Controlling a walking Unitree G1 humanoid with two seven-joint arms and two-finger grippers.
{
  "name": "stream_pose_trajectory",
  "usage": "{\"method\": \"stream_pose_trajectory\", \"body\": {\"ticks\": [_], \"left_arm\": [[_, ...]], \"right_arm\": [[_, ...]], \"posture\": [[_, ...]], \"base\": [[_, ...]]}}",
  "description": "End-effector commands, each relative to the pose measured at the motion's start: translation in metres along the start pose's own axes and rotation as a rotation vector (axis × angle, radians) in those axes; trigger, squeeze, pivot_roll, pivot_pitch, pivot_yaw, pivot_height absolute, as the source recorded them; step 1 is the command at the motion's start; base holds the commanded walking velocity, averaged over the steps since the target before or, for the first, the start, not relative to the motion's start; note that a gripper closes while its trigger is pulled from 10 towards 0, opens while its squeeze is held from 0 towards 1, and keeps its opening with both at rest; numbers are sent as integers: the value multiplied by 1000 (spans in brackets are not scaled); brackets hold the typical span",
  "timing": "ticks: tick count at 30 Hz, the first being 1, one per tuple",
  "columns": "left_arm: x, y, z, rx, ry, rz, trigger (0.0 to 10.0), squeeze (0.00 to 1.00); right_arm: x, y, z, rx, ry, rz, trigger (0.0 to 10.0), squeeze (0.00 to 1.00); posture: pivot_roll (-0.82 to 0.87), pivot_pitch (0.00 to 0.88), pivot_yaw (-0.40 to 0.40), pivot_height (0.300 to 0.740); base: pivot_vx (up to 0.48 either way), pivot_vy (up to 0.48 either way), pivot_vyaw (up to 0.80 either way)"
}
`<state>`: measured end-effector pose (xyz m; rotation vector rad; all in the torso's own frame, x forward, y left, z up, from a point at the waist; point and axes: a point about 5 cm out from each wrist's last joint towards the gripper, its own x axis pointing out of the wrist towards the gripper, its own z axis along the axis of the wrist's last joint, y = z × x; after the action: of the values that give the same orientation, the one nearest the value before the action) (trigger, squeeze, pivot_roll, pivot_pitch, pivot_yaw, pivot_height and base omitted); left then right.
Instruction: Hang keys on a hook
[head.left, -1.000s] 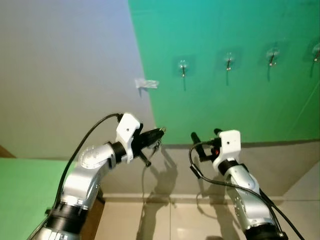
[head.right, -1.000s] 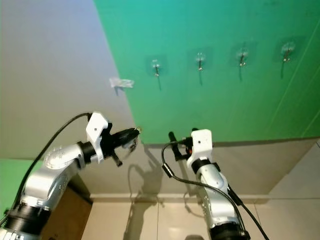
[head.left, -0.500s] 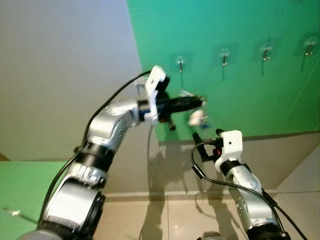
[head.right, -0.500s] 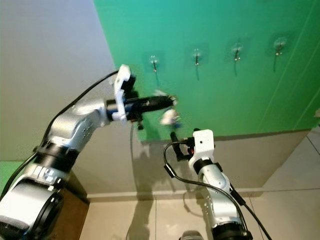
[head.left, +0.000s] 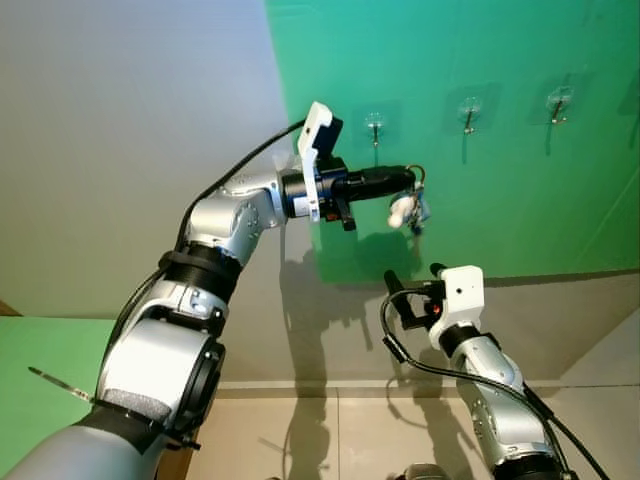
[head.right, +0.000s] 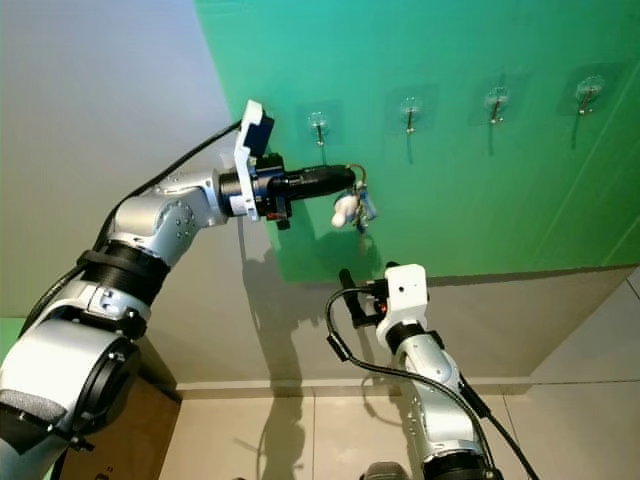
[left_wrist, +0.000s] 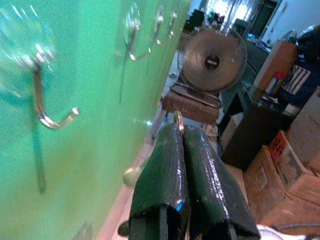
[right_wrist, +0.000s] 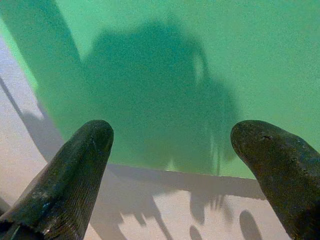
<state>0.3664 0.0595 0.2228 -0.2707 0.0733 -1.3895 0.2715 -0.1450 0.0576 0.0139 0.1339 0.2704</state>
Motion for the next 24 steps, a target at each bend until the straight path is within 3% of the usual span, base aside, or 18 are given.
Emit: {"method": "stream_pose_trajectory", "body": {"ticks": [1,9,15,24], "left_arm": [[-5,3,12,34,-22,16,0,0],[-12,15,33,77,-108,169,0,0],[-20,25,34,41,-144,290,0,0],[-21,28,27,-27,-144,307,0,0]], "right_arm": [[0,4,2,1,-2,17,10000,0],[1,5,2,2,2,26,10000,0],[1,7,0,7,10,35,10000,0],[2,7,0,7,14,42,10000,0]], "posture": [[-338,0,156,740],[-331,0,152,740],[-327,0,151,740],[-325,0,148,740]], "base": [[0,0,0],[0,0,0],[0,0,0],[0,0,0]]}}
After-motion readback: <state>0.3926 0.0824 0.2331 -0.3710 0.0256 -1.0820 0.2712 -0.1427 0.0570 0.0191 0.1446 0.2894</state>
